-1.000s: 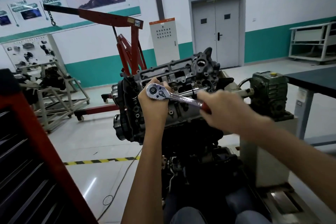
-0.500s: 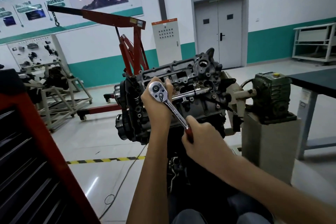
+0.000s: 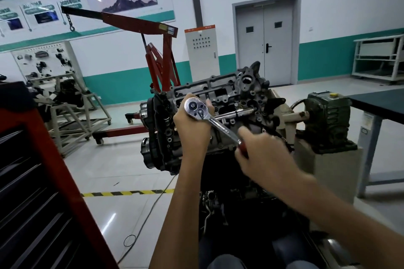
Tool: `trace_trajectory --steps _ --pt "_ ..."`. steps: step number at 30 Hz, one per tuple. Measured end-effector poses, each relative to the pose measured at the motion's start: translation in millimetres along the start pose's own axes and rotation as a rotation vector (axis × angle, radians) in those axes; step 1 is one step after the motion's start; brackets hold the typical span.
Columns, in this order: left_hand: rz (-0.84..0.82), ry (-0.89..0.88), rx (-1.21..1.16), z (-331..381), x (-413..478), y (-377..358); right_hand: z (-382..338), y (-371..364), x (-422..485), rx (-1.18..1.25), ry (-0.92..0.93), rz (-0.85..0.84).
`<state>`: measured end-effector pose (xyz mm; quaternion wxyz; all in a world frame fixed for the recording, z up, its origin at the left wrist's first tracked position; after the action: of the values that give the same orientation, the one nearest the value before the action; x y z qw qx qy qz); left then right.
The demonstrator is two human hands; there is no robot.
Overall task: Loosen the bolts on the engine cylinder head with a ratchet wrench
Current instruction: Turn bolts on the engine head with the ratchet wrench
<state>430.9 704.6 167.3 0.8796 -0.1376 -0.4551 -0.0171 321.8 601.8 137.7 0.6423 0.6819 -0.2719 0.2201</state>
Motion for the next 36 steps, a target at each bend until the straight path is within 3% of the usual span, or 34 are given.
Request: trace_trajectory --steps 3,5,11,14,16,21,23,25,28,32,36 --pt "0.005 0.16 -0.308 -7 0 -5 -36 -31 -21 0.32 -0.041 -0.112" --pt "-0.008 0.196 -0.354 -10 1 -4 -38 -37 -22 0.375 -0.032 -0.128" --pt "-0.096 0.003 -0.052 -4 2 1 28 17 28 -0.114 0.187 -0.057" --pt "-0.088 0.027 -0.022 -4 2 1 41 46 59 -0.259 0.186 0.066" --pt "-0.078 0.038 -0.022 -5 2 1 40 46 60 -0.279 0.149 0.061" --pt "-0.006 -0.01 0.015 3 -3 -3 7 -2 -1 0.001 -0.018 -0.033" --pt "0.008 0.095 -0.188 0 -2 -8 -21 -23 -17 0.273 -0.083 -0.115" --pt "-0.004 0.139 -0.207 -2 0 -11 -38 -34 -23 0.431 -0.091 -0.122" --pt "-0.03 0.121 -0.263 -4 1 -1 -20 -20 -10 0.254 0.03 -0.139" --pt "-0.036 0.012 -0.03 -6 4 13 20 25 38 -0.126 0.282 -0.085" --pt "-0.078 0.023 -0.027 -2 5 10 33 56 75 -0.288 0.258 0.069"
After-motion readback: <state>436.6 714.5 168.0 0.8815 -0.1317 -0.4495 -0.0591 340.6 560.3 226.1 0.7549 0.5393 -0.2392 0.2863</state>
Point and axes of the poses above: each hand's wrist, its own x-axis towards the middle knuckle, its own y-axis out of the back of the hand, z = x × y, the point moved 3 cm from there along x, towards the middle knuckle, and after that the axes turned 7 degrees about -x, right-handed, at the moved point
